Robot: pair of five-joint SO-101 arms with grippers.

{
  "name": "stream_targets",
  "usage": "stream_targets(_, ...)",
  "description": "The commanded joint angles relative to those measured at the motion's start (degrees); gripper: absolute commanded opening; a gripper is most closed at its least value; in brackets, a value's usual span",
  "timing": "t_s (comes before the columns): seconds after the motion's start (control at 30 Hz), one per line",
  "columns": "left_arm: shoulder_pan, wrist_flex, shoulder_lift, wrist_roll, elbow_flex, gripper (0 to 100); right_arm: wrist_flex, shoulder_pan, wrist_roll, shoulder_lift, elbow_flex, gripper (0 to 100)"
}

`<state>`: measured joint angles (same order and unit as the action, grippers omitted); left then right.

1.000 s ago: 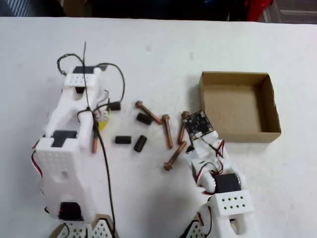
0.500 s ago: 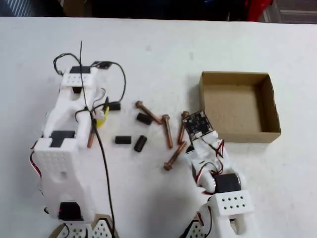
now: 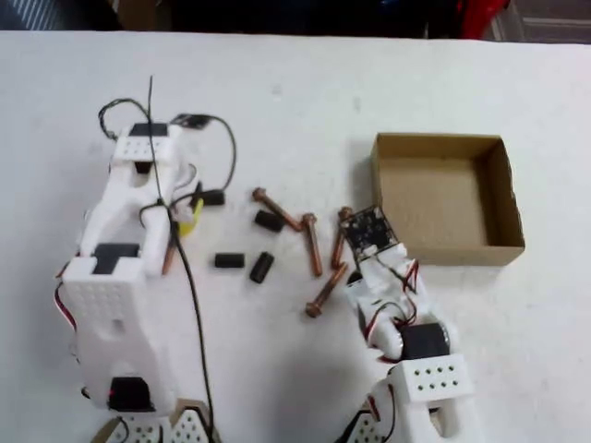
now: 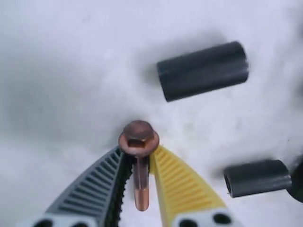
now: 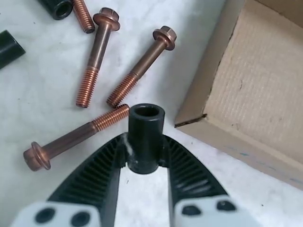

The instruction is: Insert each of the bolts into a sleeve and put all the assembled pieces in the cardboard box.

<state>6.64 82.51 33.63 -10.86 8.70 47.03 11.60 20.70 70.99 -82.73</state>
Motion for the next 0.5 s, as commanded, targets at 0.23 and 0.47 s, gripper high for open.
stream_targets(0.23, 0.48, -2.02, -1.19, -1.93, 2.64, 8, -1.19, 0.04, 0.00, 0.92, 0.62, 1.8)
stream_targets(0.47, 0.84, -1.76, -1.36, -1.49, 3.52, 9, -1.19, 0.04, 0.00, 0.92, 0.62, 1.8)
